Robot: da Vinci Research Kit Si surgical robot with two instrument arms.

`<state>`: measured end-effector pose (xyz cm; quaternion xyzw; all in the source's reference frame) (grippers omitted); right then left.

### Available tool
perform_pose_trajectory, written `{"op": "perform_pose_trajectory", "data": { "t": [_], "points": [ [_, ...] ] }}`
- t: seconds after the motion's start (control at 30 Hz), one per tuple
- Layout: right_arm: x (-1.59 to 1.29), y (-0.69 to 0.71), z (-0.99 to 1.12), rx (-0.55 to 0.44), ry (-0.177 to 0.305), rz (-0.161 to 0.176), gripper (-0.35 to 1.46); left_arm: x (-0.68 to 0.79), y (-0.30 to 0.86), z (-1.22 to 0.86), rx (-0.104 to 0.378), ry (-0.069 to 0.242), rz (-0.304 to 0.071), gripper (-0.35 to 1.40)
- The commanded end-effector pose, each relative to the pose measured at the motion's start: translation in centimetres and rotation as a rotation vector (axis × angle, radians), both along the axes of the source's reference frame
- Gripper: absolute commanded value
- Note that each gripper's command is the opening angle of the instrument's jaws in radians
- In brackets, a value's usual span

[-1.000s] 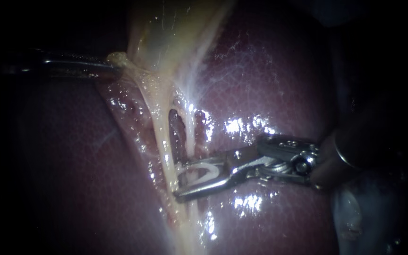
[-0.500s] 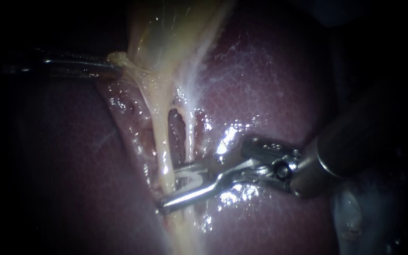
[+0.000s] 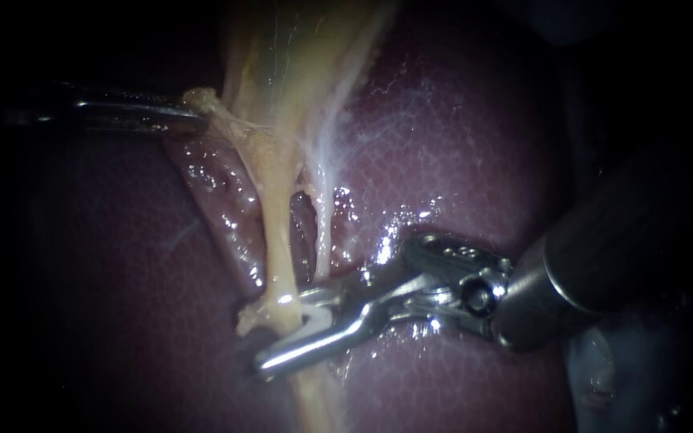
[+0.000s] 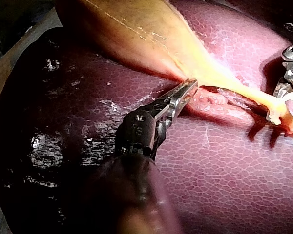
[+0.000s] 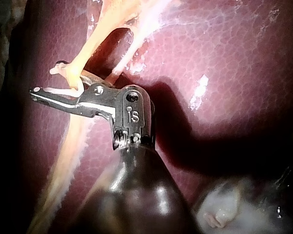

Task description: Clipping first clip left tube

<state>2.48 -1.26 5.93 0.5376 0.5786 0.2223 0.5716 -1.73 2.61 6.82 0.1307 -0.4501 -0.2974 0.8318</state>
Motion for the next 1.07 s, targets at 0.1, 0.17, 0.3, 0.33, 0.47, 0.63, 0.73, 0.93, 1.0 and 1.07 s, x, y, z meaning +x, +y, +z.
{"op": "perform_pose_trajectory", "data": {
  "t": [0.1,0.17,0.3,0.33,0.47,0.63,0.73,0.93,1.0,1.07],
  "points": [
    [-0.02,0.00,0.01,0.000,0.000,-0.001,0.37,0.00,0.00,0.00,0.000,0.000,0.000,-0.35],
    [-0.04,0.01,0.02,0.000,0.000,-0.001,0.23,0.00,0.00,0.00,0.000,0.000,0.000,-0.35],
    [-0.06,0.01,0.02,-0.006,-0.021,0.012,0.02,0.00,0.00,0.00,0.000,0.000,0.000,-0.35],
    [-0.06,0.01,0.02,-0.010,-0.034,0.011,-0.04,0.00,0.00,0.00,0.000,0.000,0.000,-0.35],
    [-0.08,0.03,0.00,-0.014,-0.046,0.010,-0.33,0.00,0.00,0.00,0.000,0.000,0.000,-0.35],
    [-0.10,0.03,-0.02,-0.015,-0.063,0.037,-0.35,0.00,0.00,0.00,0.000,0.000,0.000,-0.35],
    [-0.10,0.03,-0.03,-0.018,-0.069,0.033,-0.35,0.00,0.00,0.00,0.000,0.000,0.000,-0.35],
    [-0.10,0.03,-0.02,-0.018,-0.069,0.033,-0.35,0.00,0.00,0.00,0.000,0.000,0.000,-0.35],
    [-0.10,0.04,-0.02,-0.018,-0.069,0.033,-0.35,0.00,0.00,0.00,0.000,0.000,0.000,-0.35],
    [-0.10,0.03,-0.02,-0.018,-0.069,0.033,-0.35,0.00,0.00,0.00,0.000,0.000,0.000,-0.35]
  ]
}}
